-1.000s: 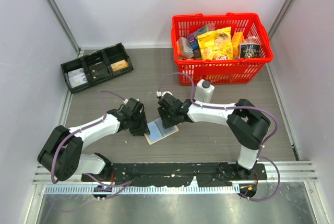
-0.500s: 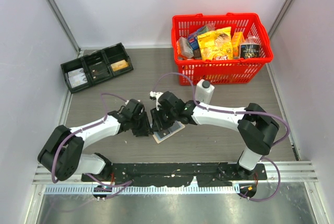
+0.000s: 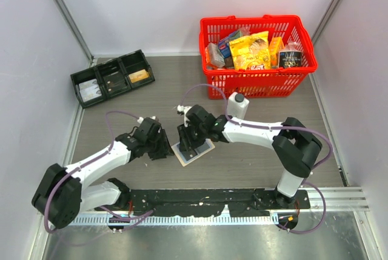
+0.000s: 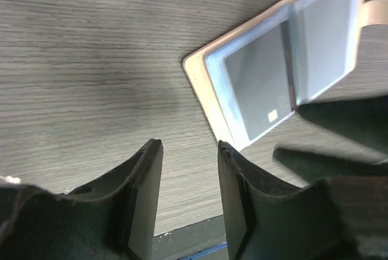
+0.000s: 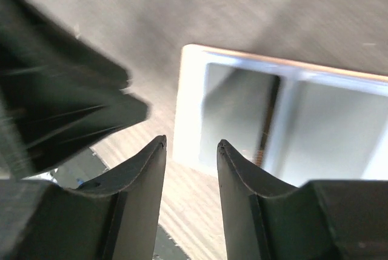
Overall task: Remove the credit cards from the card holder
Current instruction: Remove the credit card from the card holder.
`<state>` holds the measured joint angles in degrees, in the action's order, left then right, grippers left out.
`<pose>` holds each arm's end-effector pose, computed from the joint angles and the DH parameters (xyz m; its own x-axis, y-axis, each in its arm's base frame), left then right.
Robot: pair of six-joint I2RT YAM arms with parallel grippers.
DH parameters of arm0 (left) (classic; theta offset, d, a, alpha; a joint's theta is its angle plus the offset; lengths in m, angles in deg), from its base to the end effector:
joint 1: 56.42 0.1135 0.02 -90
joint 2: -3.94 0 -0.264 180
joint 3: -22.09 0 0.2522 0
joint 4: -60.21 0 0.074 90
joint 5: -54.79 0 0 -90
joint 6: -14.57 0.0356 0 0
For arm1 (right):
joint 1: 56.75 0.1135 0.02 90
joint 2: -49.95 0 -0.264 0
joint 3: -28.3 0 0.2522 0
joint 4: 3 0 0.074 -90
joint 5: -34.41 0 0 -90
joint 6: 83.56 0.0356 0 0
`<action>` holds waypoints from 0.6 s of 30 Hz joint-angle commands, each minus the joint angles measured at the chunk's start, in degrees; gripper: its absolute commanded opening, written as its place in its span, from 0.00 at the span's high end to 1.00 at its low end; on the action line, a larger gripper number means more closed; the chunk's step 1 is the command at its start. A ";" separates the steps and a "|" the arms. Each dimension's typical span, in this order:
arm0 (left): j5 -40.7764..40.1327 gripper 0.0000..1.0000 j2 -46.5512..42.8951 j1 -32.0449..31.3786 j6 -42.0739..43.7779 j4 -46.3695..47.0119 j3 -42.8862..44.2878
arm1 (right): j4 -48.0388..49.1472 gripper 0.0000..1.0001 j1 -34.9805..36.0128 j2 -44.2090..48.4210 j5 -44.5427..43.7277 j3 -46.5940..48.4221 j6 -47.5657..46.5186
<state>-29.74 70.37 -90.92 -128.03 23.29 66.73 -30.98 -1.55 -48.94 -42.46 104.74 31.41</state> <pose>0.1674 -0.1192 0.1683 -0.9081 -0.3355 -0.2507 -0.1922 0.8658 -0.4621 0.2006 0.3028 0.1943 -0.7713 -0.3894 -0.5036 -0.6141 0.6633 0.4277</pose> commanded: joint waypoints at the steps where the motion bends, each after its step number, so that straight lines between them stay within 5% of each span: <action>1: -3.02 0.54 -3.85 -0.30 0.22 -2.16 4.45 | 3.57 0.56 -5.10 3.53 0.58 -2.29 -0.19; 9: 3.57 0.60 6.06 -0.22 -0.66 7.06 8.06 | 9.64 0.56 -7.03 0.81 4.02 -4.93 1.48; 18: 6.04 0.81 14.68 -0.22 -0.75 10.85 5.43 | 13.78 0.56 -7.30 -1.39 4.98 -9.32 3.59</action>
<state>-25.83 83.40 -90.92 -128.90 30.48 73.37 -21.47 -8.76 -49.99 -38.72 97.00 33.49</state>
